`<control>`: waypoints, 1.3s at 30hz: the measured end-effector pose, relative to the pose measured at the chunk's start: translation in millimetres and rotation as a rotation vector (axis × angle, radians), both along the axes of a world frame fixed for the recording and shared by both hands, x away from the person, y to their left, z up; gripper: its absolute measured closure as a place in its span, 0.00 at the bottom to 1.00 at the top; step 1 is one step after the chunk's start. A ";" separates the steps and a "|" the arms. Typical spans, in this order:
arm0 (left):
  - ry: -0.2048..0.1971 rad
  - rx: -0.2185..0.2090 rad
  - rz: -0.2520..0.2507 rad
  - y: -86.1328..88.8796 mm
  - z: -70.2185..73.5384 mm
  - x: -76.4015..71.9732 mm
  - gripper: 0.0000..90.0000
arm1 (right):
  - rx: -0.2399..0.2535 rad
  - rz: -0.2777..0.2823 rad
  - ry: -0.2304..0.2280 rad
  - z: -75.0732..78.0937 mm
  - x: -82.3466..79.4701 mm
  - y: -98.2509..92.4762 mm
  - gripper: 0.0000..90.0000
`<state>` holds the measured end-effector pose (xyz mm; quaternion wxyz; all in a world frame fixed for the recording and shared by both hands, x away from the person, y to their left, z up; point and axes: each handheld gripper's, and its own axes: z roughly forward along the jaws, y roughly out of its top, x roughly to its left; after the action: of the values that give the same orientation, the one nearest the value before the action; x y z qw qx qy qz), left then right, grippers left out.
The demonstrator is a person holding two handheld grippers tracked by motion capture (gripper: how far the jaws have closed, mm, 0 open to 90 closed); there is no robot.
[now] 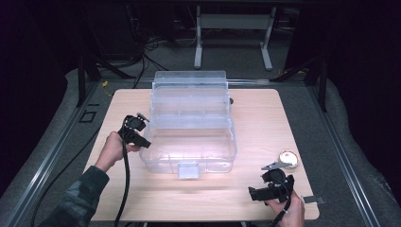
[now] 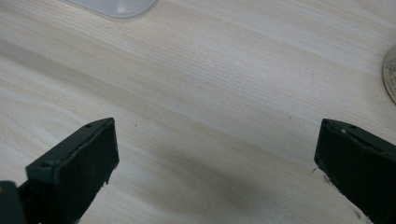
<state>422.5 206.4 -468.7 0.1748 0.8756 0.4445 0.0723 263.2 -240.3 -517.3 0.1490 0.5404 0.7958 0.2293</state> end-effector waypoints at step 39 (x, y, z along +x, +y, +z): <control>-0.022 -0.058 -0.069 50.0 49.8 -41.4 0.12 | -0.028 -0.001 -0.014 17.2 7.8 -34.6 0.00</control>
<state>381.1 256.5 -418.9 0.2073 0.8841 0.4140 0.0630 271.0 -274.9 -500.1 0.1622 0.5370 0.7976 0.2218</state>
